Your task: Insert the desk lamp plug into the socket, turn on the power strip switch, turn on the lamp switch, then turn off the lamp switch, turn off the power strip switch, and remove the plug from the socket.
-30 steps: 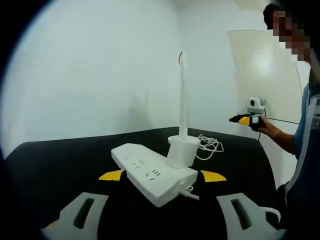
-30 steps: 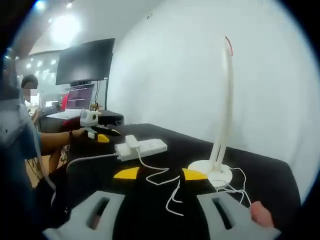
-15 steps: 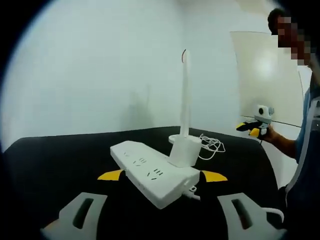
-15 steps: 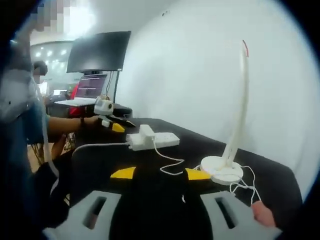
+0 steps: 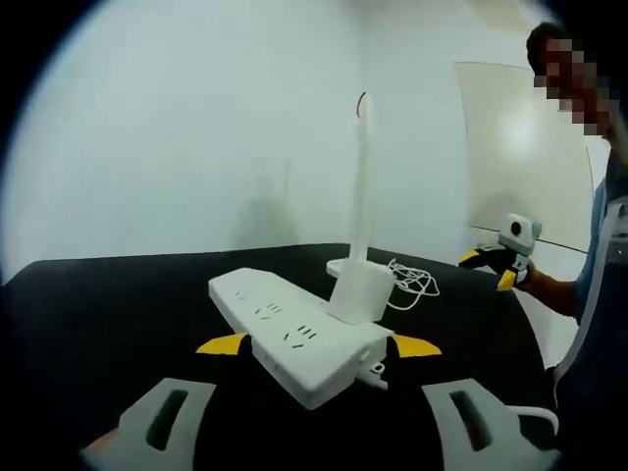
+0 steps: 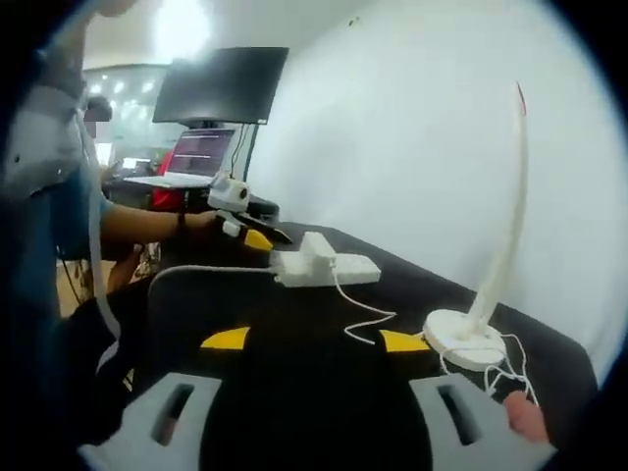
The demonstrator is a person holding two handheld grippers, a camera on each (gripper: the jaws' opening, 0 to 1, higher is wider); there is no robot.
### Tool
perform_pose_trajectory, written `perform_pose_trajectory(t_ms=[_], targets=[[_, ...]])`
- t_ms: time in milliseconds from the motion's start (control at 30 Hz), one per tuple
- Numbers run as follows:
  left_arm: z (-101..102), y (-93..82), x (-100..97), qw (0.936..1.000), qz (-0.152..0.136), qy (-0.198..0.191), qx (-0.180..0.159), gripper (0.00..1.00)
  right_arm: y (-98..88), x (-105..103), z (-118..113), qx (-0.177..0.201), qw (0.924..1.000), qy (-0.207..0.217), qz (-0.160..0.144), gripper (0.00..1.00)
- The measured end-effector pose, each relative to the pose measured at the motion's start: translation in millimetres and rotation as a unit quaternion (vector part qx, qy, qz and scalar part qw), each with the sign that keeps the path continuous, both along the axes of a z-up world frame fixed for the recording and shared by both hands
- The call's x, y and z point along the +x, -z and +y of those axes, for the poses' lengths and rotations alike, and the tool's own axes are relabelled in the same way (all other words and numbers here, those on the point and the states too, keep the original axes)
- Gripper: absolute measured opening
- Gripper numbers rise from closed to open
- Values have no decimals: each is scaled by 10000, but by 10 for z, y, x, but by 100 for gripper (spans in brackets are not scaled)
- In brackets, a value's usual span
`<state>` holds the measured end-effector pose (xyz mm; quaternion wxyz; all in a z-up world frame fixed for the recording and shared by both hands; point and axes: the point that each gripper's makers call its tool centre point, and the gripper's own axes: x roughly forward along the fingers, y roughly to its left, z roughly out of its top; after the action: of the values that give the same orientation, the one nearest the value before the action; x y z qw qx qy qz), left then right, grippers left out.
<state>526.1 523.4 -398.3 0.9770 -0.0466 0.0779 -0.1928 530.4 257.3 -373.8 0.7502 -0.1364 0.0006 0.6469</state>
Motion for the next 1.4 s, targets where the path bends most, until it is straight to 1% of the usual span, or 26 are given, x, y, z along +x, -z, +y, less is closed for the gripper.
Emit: perform_pose_trajectory(t_ms=[100, 267, 433, 633, 800, 900, 1033, 1167, 1400], targets=[[-11, 14, -9, 10000, 4, 35, 20, 53, -5, -94, 87, 142, 9997, -188, 62, 57], [15, 12, -1, 10000, -16, 14, 2, 51, 90, -138, 223, 31, 9996, -270, 7, 58], [-2, 50, 0, 9999, 3, -24, 141, 50, 127, -157, 341, 36, 9995, -319, -53, 58], [-1, 68, -3, 9999, 41, -44, 134, 49, 179, -172, 519, 76, 9991, -415, 26, 58], [-7, 109, 4, 9997, 104, -77, 207, 49, 187, -178, 528, 94, 9992, -379, -102, 57], [-20, 118, 9, 9996, 106, -76, 242, 49, 228, -174, 531, 16, 9992, -366, -133, 57], [-17, 104, 11, 9996, 30, -79, 269, 48, 252, -182, 538, -24, 9991, -395, -124, 57], [2, 111, 15, 9994, 26, -120, 322, 48, 235, -167, 531, 35, 9993, -378, -74, 57], [1, 150, 17, 9992, 116, -115, 364, 47, 236, -159, 537, 30, 9993, -366, -91, 56]])
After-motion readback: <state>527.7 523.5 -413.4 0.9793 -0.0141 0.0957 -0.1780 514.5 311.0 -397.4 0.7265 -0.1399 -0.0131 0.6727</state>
